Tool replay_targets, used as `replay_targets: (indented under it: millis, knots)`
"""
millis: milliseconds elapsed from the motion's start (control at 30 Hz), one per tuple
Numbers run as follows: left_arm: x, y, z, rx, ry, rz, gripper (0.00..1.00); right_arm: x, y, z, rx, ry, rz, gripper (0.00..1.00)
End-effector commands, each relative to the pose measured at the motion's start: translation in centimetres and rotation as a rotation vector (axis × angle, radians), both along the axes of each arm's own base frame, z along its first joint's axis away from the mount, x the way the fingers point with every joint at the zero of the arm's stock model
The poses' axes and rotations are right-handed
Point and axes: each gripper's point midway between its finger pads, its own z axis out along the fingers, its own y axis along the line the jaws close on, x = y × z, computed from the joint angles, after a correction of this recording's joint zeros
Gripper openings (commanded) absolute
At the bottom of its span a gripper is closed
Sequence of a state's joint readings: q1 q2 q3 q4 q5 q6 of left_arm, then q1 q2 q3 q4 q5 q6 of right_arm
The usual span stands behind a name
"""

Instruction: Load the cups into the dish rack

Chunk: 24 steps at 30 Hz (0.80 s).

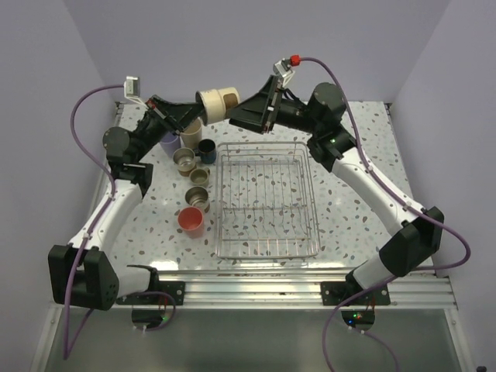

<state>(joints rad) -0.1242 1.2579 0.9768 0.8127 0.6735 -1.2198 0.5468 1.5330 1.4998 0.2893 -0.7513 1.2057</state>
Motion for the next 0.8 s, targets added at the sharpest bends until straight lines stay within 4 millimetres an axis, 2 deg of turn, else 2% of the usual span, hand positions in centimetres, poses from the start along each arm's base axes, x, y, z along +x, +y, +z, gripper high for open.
replay_targets:
  millis: [0, 67, 233, 533, 767]
  knots:
    - [-3.3, -0.3, 4.8, -0.001, -0.173, -0.046, 0.00, 0.7, -0.5, 0.9, -0.064, -0.082, -0.058, 0.99]
    - [-3.3, -0.4, 5.2, 0.001, -0.186, -0.055, 0.00, 0.7, -0.4, 1.7, -0.047, -0.093, -0.058, 0.99]
    - [-3.2, -0.4, 4.3, -0.019, -0.158, -0.064, 0.00, 1.5, -0.2, 3.7, 0.029, -0.106, -0.072, 0.99]
    - [-3.1, -0.2, 3.9, -0.067, -0.145, -0.074, 0.00, 2.4, 0.3, 5.1, 0.089, -0.108, -0.073, 0.98]
    - [-2.9, -0.2, 3.3, -0.077, -0.127, -0.077, 0.00, 2.6, 0.7, 5.2, 0.112, -0.101, -0.065, 0.85]
